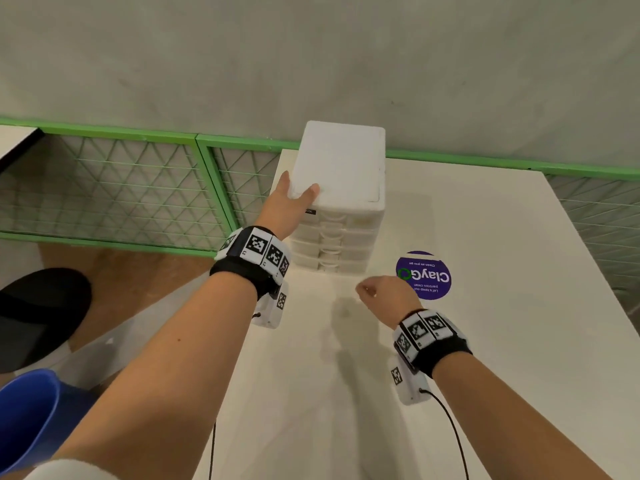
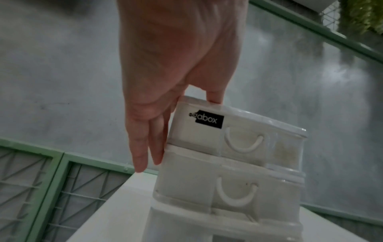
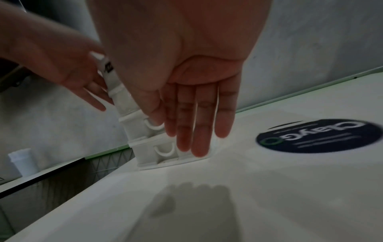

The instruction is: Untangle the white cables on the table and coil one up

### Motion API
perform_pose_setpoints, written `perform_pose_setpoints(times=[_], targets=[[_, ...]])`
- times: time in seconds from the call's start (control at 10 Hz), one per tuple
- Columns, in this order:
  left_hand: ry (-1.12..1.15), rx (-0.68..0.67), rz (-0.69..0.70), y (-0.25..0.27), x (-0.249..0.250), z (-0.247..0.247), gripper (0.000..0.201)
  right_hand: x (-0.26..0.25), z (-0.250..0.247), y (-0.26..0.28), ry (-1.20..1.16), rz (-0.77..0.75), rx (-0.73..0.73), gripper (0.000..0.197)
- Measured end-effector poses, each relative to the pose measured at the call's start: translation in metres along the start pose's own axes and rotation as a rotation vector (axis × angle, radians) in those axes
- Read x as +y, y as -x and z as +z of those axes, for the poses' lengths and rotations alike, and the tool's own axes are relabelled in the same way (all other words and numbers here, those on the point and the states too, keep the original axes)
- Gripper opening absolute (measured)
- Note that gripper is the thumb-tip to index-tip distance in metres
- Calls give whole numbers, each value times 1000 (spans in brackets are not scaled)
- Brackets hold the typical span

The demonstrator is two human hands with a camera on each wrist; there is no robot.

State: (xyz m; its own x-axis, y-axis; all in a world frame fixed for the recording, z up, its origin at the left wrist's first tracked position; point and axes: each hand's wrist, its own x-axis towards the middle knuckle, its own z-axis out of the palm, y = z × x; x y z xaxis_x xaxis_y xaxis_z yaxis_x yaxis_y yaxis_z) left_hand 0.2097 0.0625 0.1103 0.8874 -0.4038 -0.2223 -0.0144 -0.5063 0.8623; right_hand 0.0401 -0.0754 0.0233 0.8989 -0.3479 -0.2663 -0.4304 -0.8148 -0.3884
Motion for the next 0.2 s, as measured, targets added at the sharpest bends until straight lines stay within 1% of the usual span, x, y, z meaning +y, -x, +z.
perform_pose_setpoints(times=[0.1,0.2], targets=[[-26,62,-39,20,-5,5,82,42,0,44,0,22,-133,27],[37,226,-49,66,-19,13,81,81,-4,109,7,76,-367,29]])
